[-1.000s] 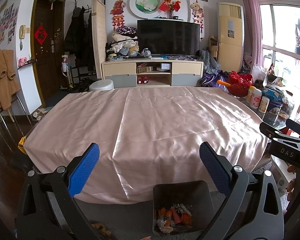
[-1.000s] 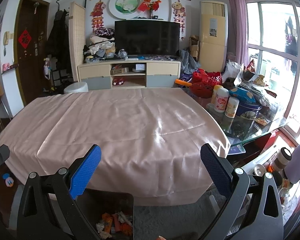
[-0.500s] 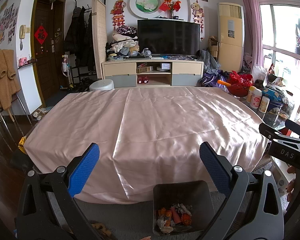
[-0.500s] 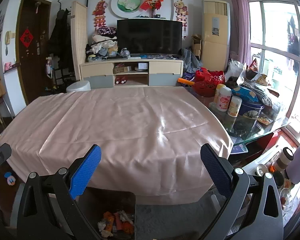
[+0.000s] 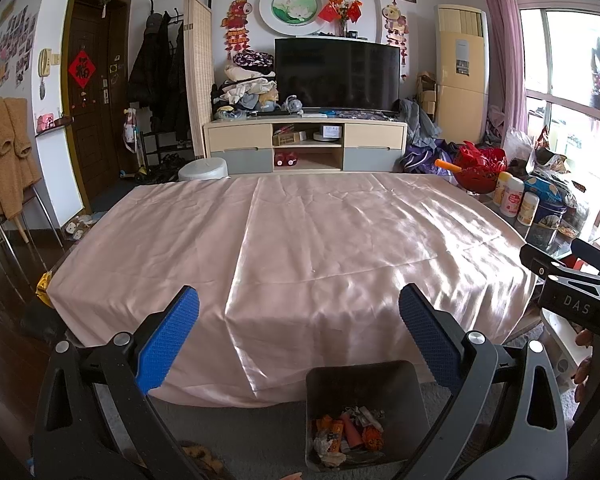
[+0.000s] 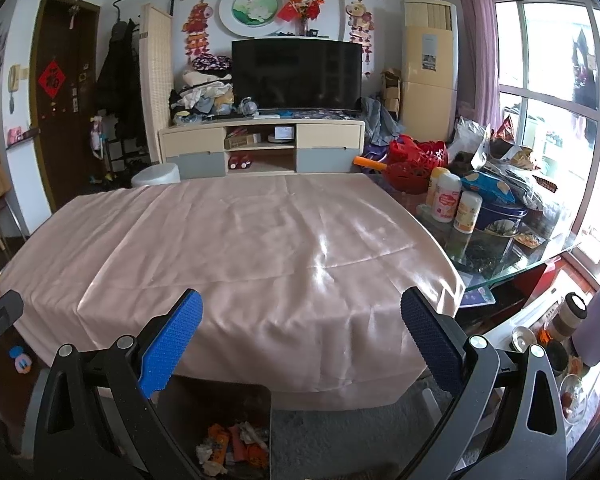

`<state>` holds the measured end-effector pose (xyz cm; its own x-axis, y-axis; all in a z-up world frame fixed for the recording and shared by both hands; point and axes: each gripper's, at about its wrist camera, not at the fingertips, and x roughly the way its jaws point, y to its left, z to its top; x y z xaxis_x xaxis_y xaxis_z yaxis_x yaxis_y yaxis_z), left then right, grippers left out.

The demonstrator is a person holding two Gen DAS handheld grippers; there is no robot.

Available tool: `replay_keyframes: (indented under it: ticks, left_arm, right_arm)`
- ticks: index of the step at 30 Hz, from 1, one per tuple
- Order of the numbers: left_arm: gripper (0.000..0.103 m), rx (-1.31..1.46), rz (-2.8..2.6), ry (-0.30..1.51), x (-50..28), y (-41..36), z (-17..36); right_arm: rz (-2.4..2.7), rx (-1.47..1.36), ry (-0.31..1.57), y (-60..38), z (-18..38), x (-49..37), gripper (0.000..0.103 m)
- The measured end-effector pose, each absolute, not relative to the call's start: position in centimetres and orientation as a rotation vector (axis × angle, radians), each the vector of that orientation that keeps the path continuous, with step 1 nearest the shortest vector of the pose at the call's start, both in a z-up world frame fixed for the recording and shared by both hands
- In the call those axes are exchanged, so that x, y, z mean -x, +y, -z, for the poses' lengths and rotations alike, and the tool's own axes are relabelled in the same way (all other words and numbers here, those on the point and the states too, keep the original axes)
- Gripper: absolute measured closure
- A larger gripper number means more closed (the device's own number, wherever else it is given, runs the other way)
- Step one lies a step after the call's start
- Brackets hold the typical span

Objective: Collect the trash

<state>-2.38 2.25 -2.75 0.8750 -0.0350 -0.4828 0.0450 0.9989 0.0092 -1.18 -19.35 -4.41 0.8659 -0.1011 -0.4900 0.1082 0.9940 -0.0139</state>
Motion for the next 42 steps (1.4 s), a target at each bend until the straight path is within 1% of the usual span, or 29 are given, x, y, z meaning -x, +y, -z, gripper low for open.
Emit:
replay_keyframes:
  ticks: [30, 42]
  left_arm:
    - [0.008, -0.018, 0.043, 0.503, 2.36, 2.46, 2.7]
    - [0.008, 0.033, 0.067, 0.526, 2.22, 2.31, 2.17]
  right_arm:
    - [0.122, -0.025, 0.515, -19.1, 4.6, 1.42, 0.003]
    - [0.121, -0.026, 0.515, -19.21, 4.54, 1.42, 0.003]
